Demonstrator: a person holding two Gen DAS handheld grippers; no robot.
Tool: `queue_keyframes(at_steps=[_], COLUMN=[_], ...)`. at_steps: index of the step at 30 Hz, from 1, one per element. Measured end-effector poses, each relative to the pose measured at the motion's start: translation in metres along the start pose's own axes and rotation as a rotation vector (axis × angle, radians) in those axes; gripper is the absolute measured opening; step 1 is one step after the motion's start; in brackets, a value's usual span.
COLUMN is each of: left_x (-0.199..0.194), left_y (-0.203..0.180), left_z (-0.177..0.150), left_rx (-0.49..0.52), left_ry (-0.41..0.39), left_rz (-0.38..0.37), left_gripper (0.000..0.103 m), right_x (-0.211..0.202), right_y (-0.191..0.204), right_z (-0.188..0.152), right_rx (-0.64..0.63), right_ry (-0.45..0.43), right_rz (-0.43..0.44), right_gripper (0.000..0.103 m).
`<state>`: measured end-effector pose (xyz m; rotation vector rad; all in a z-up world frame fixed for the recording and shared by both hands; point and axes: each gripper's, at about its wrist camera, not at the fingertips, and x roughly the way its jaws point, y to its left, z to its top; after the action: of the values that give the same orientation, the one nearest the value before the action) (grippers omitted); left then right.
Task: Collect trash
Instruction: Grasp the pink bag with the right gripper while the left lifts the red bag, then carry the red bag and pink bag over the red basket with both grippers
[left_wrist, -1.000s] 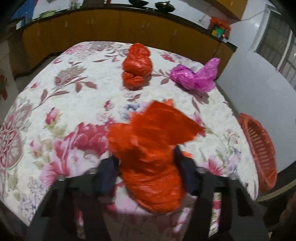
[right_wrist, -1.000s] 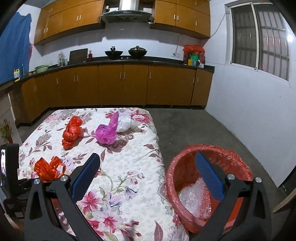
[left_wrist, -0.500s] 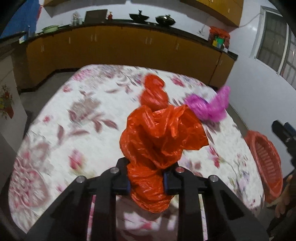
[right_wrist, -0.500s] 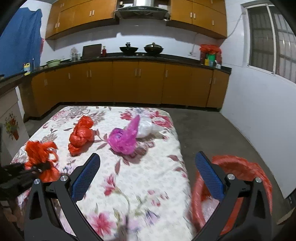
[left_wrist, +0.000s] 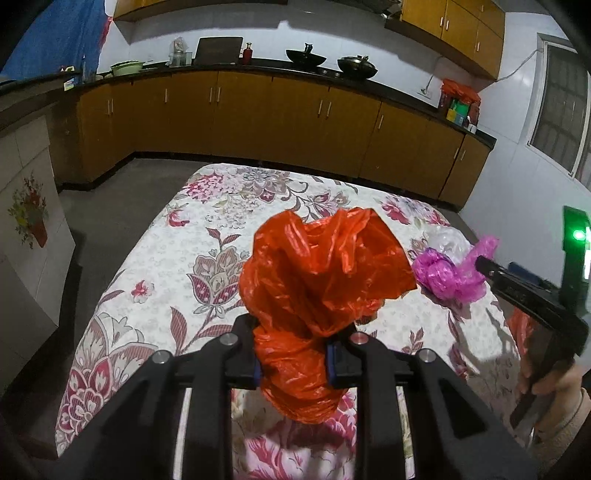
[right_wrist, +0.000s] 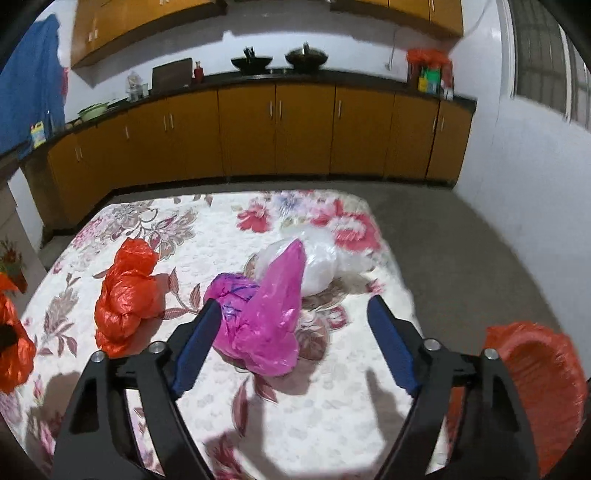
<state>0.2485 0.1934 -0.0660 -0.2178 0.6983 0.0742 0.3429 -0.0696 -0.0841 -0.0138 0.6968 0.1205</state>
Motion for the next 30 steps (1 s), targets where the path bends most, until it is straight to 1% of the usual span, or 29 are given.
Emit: queue_keyframes(at_steps=[1,2,3,4,5,7,10,13,16,19,23,27,30], left_x=[0.001,0.002,0.003,0.003,0.002,0.001,-0.002,-0.005,-0.012,-0.018,-0.027,-0.034,-0.037], left_y=[0.0,0.0,-0.001,-0.003,-0.005,-0.009,-0.017,-0.03,-0.052,-0.075,-0.116,-0.156,-0.19], left_z=[0.0,0.001,0.001,0.002,0.002,0.003,0.006,0.009,0.011,0.011,0.01,0.006,0.0], left_rx=[-0.002,-0.005,-0.007,-0.005,-0.002,0.006,0.014,0.02,0.039,0.061,0.101,0.138,0.171], left_ry=[0.002,0.004,0.006,0.006,0.004,-0.001,-0.007,-0.013,-0.018,-0.021,-0.013,-0.002,0.018], left_rz=[-0.001,-0.004,-0.008,-0.014,-0.017,-0.025,-0.044,-0.075,-0.122,-0.17,-0.254,-0.334,-0.403], left_gripper=[0.024,0.024,0.024,0.024,0.024,0.024,0.024,0.024,0.024,0.024,0.024,0.024,0.024], right_x=[0.004,0.009,0.014,0.017,0.016,0.002,-0.027,-0.059,-0.089,-0.117,-0.153,-0.182,-0.196], right_y=[0.001,0.002,0.004,0.006,0.007,0.003,-0.004,-0.016,-0.035,-0.059,-0.095,-0.134,-0.157], right_z=[-0.001,-0.002,-0.004,-0.006,-0.008,-0.011,-0.012,-0.011,-0.01,-0.011,-0.017,-0.028,-0.038], right_rx=[-0.004,-0.018,-0.032,-0.042,-0.04,-0.033,-0.034,-0.034,-0.008,0.014,0.055,0.111,0.158], right_ry=[0.016,0.034,0.055,0.08,0.082,0.041,-0.017,-0.079,-0.126,-0.167,-0.21,-0.229,-0.226], right_rz=[0.007,0.013,0.021,0.04,0.059,0.094,0.115,0.118,0.109,0.066,0.004,-0.072,-0.104], right_gripper=[0.069,0.051,0.038,0.016,0.013,0.01,0.009,0.009,0.009,0.009,0.009,0.009,0.009])
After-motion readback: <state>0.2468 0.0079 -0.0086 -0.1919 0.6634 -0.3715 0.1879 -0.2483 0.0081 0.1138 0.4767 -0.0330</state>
